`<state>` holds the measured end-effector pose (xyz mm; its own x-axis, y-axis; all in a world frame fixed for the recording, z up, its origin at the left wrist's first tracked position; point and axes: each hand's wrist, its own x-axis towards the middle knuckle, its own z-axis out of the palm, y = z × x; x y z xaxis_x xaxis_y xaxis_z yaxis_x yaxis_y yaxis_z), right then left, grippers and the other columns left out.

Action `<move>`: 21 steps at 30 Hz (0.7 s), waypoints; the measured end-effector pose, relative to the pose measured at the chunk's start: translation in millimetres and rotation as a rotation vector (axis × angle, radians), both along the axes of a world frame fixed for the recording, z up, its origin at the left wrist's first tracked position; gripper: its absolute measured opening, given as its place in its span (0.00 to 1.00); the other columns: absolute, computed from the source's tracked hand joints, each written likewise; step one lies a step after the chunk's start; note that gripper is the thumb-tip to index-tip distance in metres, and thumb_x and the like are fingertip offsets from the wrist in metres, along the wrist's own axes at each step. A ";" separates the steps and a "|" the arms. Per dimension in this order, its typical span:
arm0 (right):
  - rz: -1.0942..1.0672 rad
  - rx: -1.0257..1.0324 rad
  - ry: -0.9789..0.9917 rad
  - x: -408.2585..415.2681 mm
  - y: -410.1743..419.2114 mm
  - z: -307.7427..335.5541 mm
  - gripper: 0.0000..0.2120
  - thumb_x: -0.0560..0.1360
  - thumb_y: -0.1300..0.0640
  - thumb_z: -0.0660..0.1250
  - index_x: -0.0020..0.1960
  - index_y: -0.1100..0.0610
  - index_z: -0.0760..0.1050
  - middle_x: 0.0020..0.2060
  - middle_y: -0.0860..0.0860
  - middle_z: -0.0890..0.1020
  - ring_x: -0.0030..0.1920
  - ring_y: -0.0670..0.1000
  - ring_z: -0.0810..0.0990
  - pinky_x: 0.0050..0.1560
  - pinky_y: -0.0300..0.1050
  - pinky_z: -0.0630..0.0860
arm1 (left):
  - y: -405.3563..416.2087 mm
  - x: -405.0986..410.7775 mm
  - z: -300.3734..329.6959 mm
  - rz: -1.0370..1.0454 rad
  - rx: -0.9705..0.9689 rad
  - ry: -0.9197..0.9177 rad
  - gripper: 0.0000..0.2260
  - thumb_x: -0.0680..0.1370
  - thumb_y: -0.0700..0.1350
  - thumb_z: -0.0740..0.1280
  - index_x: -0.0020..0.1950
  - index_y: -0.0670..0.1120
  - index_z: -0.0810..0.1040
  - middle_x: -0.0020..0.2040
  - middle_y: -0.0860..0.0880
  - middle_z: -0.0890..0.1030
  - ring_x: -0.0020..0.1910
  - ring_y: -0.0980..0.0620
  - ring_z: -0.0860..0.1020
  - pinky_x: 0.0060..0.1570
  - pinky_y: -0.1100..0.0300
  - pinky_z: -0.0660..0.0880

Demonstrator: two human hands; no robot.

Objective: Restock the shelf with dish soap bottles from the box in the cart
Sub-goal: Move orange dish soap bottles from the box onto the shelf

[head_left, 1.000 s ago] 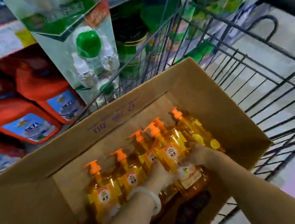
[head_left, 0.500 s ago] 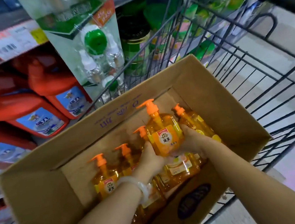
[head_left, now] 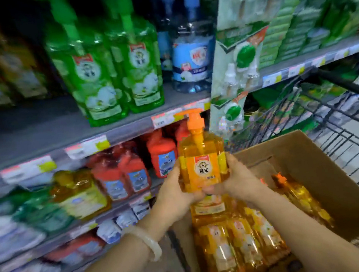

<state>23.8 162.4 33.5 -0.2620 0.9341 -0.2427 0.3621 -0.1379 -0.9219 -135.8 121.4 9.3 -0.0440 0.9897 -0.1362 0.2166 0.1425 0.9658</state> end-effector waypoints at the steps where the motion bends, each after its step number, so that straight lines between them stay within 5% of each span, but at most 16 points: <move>1: 0.027 0.026 0.034 -21.3 -9.2 11.2 0.30 0.59 0.71 0.78 0.55 0.54 0.70 0.47 0.52 0.83 0.45 0.46 0.83 0.45 0.40 0.80 | -11.7 -21.6 11.6 0.019 0.025 -0.001 0.37 0.65 0.30 0.75 0.69 0.50 0.65 0.52 0.57 0.79 0.44 0.69 0.78 0.43 0.74 0.75; 4: 0.103 0.123 0.094 -86.9 -35.9 41.1 0.30 0.59 0.72 0.77 0.54 0.53 0.70 0.45 0.50 0.83 0.42 0.44 0.83 0.44 0.41 0.81 | -45.4 -86.8 44.2 0.089 0.124 0.027 0.37 0.64 0.31 0.76 0.68 0.50 0.66 0.57 0.53 0.78 0.50 0.65 0.77 0.50 0.71 0.75; 8: 0.174 0.231 0.192 -176.1 -60.0 68.7 0.31 0.60 0.77 0.75 0.55 0.56 0.68 0.42 0.48 0.80 0.33 0.37 0.81 0.32 0.32 0.77 | -83.9 -166.6 83.3 0.202 0.230 0.064 0.37 0.63 0.31 0.77 0.69 0.47 0.66 0.60 0.47 0.78 0.58 0.50 0.78 0.61 0.52 0.74; 12: 0.250 0.282 0.278 -250.2 -73.4 88.8 0.31 0.60 0.77 0.74 0.52 0.51 0.69 0.44 0.53 0.81 0.38 0.46 0.82 0.35 0.45 0.81 | -107.8 -234.6 108.0 0.254 0.330 0.103 0.35 0.64 0.27 0.74 0.62 0.54 0.67 0.51 0.57 0.78 0.43 0.70 0.78 0.42 0.73 0.75; 16: 0.272 0.320 0.300 -303.2 -70.5 100.6 0.31 0.58 0.75 0.77 0.49 0.49 0.68 0.46 0.53 0.81 0.47 0.55 0.81 0.49 0.57 0.80 | -113.1 -278.6 122.6 0.320 0.369 0.151 0.38 0.65 0.26 0.72 0.69 0.49 0.63 0.51 0.56 0.77 0.42 0.73 0.77 0.41 0.75 0.74; 18: 0.276 0.371 0.283 -324.1 -61.5 104.6 0.31 0.56 0.72 0.79 0.48 0.48 0.69 0.45 0.49 0.81 0.47 0.50 0.81 0.52 0.54 0.79 | -107.5 -294.8 126.8 0.356 0.381 0.183 0.39 0.65 0.27 0.72 0.71 0.48 0.62 0.56 0.51 0.78 0.45 0.69 0.78 0.48 0.70 0.76; 21: 0.305 0.420 0.286 -353.4 -40.7 111.6 0.31 0.53 0.66 0.80 0.48 0.47 0.70 0.46 0.50 0.81 0.49 0.53 0.82 0.54 0.58 0.78 | -88.7 -319.4 130.7 0.399 0.407 0.231 0.40 0.66 0.31 0.74 0.73 0.48 0.61 0.61 0.47 0.78 0.57 0.52 0.78 0.60 0.49 0.75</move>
<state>-329.6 121.7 145.2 -0.5339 0.8073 0.2516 0.0567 0.3311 -0.9419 -455.2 32.7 140.0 -0.4051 0.8615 0.3062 0.4331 -0.1142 0.8941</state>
